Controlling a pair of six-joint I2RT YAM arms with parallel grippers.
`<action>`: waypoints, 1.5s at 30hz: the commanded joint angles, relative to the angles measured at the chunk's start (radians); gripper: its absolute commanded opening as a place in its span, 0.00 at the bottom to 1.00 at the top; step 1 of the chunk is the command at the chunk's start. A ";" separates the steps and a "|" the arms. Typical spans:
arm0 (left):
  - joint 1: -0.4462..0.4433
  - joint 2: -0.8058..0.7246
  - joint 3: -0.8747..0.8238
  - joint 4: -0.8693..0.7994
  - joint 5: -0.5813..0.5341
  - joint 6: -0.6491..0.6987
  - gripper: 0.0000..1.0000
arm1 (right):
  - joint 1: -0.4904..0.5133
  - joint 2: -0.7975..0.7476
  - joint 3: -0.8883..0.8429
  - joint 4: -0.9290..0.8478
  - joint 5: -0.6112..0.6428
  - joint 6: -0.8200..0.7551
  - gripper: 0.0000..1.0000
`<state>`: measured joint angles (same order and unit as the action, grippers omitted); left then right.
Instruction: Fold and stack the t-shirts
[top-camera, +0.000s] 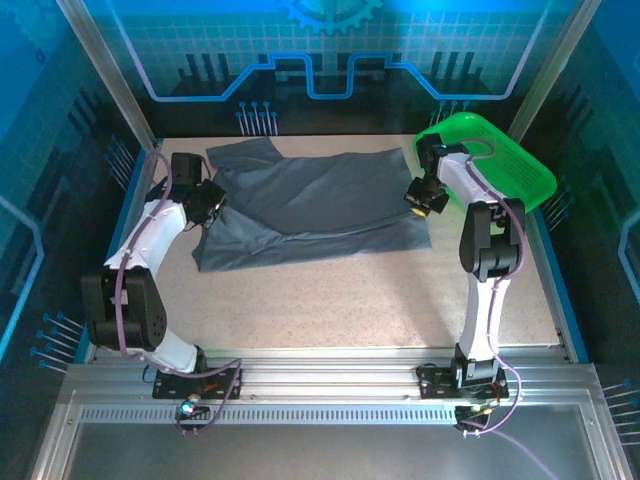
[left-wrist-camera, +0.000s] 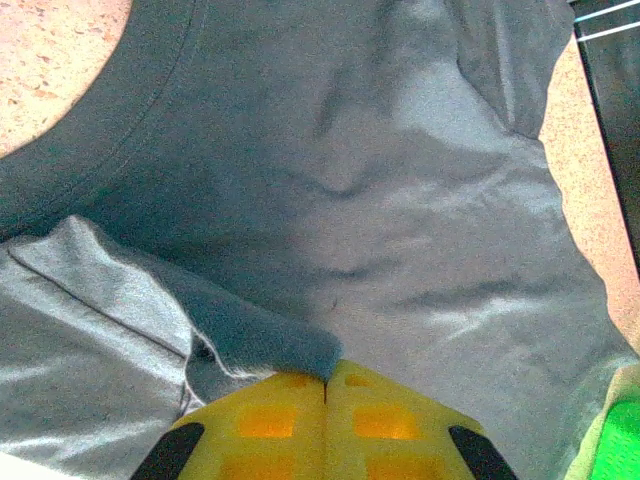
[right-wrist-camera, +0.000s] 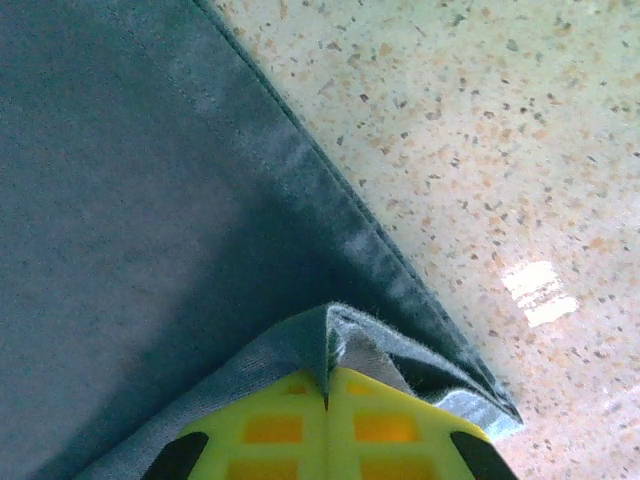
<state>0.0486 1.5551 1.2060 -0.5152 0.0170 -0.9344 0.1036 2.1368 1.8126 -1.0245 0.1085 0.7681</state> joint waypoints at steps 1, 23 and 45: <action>0.024 0.037 0.048 0.032 0.020 0.033 0.00 | -0.016 0.041 0.057 -0.038 -0.011 -0.029 0.00; 0.053 -0.101 -0.313 0.106 0.121 -0.078 0.22 | 0.023 -0.171 -0.290 0.112 -0.075 -0.198 0.33; 0.100 -0.071 -0.506 -0.054 -0.011 -0.117 0.15 | 0.080 -0.191 -0.520 0.034 0.036 -0.108 0.35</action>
<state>0.1219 1.5204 0.7540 -0.4801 0.0383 -1.0489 0.1749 1.9892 1.3708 -0.9581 0.1070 0.6136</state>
